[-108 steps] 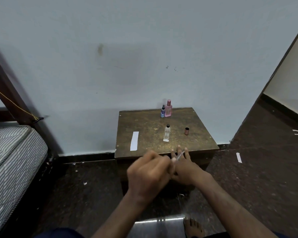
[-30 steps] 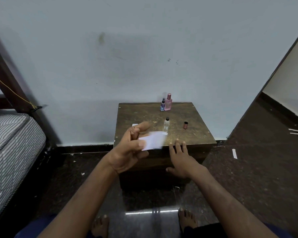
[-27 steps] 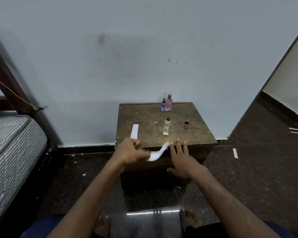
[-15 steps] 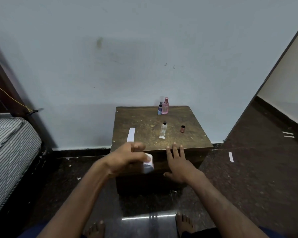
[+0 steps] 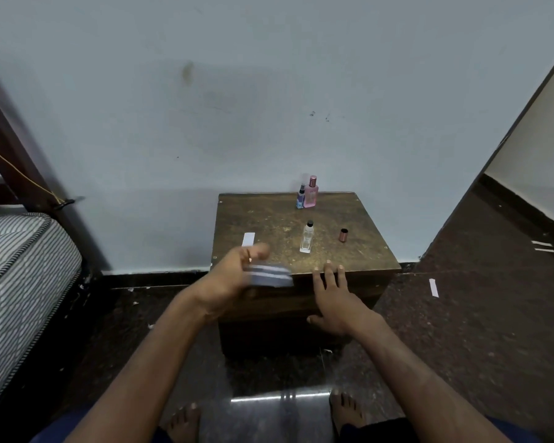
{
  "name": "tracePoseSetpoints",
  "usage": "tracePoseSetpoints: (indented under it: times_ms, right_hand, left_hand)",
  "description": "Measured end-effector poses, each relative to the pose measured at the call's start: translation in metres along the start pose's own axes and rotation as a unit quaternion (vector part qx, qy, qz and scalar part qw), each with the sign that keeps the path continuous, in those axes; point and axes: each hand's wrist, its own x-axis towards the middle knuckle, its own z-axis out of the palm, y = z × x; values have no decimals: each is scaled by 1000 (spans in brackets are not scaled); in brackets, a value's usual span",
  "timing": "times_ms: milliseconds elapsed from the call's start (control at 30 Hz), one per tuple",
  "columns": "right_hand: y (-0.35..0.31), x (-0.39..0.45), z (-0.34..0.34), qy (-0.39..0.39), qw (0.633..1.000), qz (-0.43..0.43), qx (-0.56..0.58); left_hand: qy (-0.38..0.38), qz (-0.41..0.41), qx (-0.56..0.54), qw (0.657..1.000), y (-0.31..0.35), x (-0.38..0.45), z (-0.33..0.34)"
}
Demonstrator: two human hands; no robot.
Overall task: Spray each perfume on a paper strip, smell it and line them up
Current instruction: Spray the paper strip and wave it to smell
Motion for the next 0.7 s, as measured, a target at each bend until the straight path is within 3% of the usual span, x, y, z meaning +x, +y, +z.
tracePoseSetpoints:
  times_ms: [33,67,100,133,167,200,233,267,300,333,367,400,467,533,567,600,633,667,700]
  right_hand:
    - [-1,-1,0,2,1000,1,0]
    - [-1,-2,1,5,1000,2,1]
    - [-1,-3,1,7,1000,3,3]
    - [0,-3,0,6,1000,2,4]
    - [0,-3,0,3,1000,-1,4]
    - [1,-2,-1,2,1000,-3,3]
    - [1,-2,-1,2,1000,-4,2]
    - [0,-2,-1,2,1000,-3,1]
    - [-1,-1,-1,3,1000,-1,0]
    - [-2,-2,0,4,1000,1,0]
    - [-3,-2,0,5,1000,2,0]
    - [-2,-2,1,7,1000,1,2]
    - [1,-1,1,4,1000,-6,11]
    - [3,1,1,3,1000,-11,13]
    - [3,1,1,3,1000,-11,12]
    - [3,1,1,3,1000,-12,11]
    - [3,1,1,1,1000,-14,12]
    - [4,0,0,-1,1000,-15,14]
    - [7,-1,-3,-1,1000,-16,18]
  left_hand:
    - [98,-26,153,983,-8,2,-2]
    - [132,-70,217,965,-11,3,2]
    - [110,-68,160,979,-17,4,0]
    - [69,-19,36,997,-9,2,4]
    - [-8,8,-97,995,-7,-2,0]
    - [-80,26,-228,970,-3,-6,0]
    - [-136,53,-242,959,2,-8,-3]
    - [-153,64,-191,968,3,-6,-7]
    - [-100,15,-27,994,-5,-2,-10]
    - [9,-26,168,985,-10,2,-10]
    - [70,-62,259,961,-12,4,-7]
    - [79,-61,228,968,-14,3,-7]
    - [-20,49,7,999,-10,-2,-8]
    - [-86,42,-108,989,-3,-10,-9]
    - [-93,45,-61,993,-5,-7,-10]
    - [-30,13,78,996,-5,-5,-13]
    - [53,-28,301,952,-10,0,-16]
    - [109,-63,449,884,-14,2,-15]
    - [121,-69,463,875,-19,3,-13]
